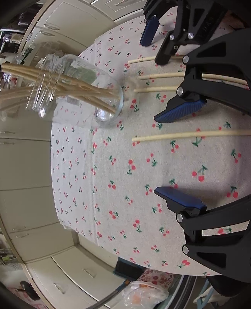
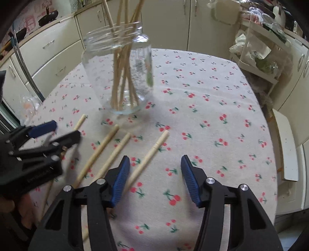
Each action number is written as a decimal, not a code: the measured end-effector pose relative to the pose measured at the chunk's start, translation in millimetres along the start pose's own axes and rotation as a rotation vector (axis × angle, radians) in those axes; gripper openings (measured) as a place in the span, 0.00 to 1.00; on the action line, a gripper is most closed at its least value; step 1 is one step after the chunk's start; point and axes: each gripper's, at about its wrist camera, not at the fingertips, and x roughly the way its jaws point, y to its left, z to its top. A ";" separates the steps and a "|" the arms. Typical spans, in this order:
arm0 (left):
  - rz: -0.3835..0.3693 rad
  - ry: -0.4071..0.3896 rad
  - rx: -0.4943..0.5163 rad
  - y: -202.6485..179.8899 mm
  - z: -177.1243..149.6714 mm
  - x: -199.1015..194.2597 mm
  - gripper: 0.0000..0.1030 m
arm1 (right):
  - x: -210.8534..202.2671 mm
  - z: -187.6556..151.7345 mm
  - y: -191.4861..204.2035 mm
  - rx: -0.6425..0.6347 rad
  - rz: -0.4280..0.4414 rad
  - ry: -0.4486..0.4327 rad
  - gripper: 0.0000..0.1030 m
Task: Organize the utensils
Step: 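Close the left gripper on a chopstick while the right gripper closes on another, then lift the left gripper's chopstick over the jar and release it while the right gripper holds its chopstick, then raise the right gripper's chopstick over the jar and open to drop it, then lower the left gripper onto a loose chopstick while the right gripper closes on another, then lift the left gripper's chopstick over the jar and drop it in while the right gripper holds its chopstick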
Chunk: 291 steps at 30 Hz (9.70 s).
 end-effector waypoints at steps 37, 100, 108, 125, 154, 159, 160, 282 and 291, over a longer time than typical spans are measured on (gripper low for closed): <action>-0.195 0.037 0.038 3.5 18.6 -10.9 0.05 | -5.2 -5.4 -1.7 -0.001 0.072 0.019 0.11; -0.206 -0.858 -0.153 -34.2 161.4 -87.8 0.05 | -0.4 -9.0 -29.4 0.163 0.237 -0.052 0.09; -0.201 -0.831 -0.120 -37.1 143.6 -83.6 0.05 | 0.3 -8.7 -31.2 0.172 0.247 -0.051 0.09; -0.205 -0.739 -0.110 -0.5 86.2 -116.4 0.29 | -0.8 0.4 -17.7 0.107 0.172 0.005 0.09; -0.153 -0.567 -0.314 74.1 7.1 -94.8 0.37 | -146.2 102.4 -12.6 0.261 0.253 -0.877 0.06; -0.153 -0.566 -0.324 76.7 5.6 -95.9 0.38 | -134.1 122.7 -9.9 0.275 0.247 -0.931 0.06; -0.152 -0.564 -0.327 77.8 4.6 -95.6 0.38 | -130.7 126.0 -7.8 0.273 0.242 -0.940 0.06; -0.075 0.052 -0.041 -3.3 10.6 -4.7 0.10 | -21.7 -31.6 -9.5 0.002 0.063 -0.023 0.13; -0.119 -0.018 -0.074 0.1 7.9 -11.1 0.05 | -22.8 -30.2 -9.5 0.018 0.082 -0.034 0.06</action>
